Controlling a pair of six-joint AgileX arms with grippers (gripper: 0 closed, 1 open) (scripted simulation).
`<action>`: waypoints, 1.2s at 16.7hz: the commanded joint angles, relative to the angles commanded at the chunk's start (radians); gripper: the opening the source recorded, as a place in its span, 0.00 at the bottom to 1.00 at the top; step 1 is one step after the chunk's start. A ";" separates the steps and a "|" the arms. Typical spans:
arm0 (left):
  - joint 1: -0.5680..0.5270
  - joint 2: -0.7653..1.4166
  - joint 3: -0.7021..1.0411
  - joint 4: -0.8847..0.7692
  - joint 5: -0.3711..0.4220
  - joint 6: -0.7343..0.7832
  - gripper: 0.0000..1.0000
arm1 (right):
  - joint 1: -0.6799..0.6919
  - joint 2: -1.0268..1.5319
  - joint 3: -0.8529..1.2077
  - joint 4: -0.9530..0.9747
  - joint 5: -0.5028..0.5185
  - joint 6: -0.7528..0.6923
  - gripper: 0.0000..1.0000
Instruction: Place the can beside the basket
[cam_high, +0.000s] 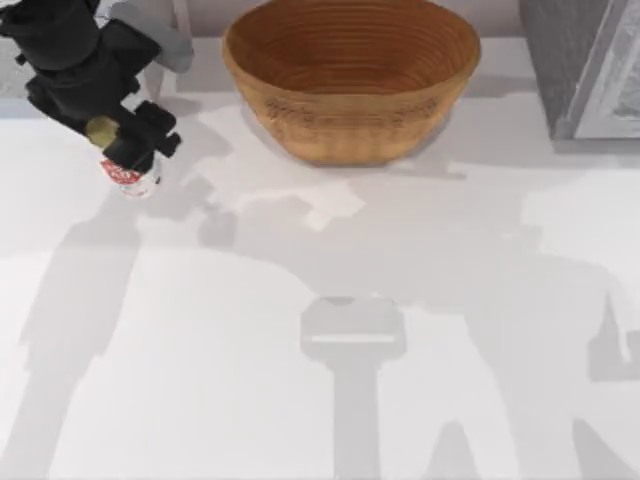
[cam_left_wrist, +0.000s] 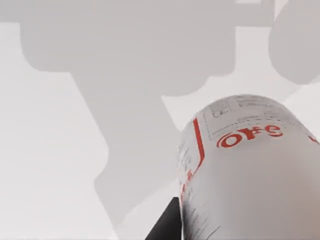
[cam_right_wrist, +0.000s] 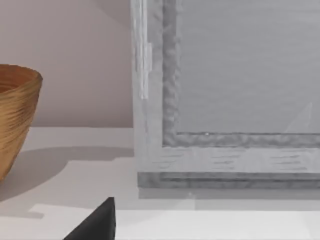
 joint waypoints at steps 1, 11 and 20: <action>-0.032 0.011 0.059 -0.024 0.006 -0.063 0.00 | 0.000 0.000 0.000 0.000 0.000 0.000 1.00; -0.399 0.290 0.530 -0.248 0.001 -0.844 0.00 | 0.000 0.000 0.000 0.000 0.000 0.000 1.00; -0.559 0.498 0.615 -0.310 -0.044 -1.225 0.00 | 0.000 0.000 0.000 0.000 0.000 0.000 1.00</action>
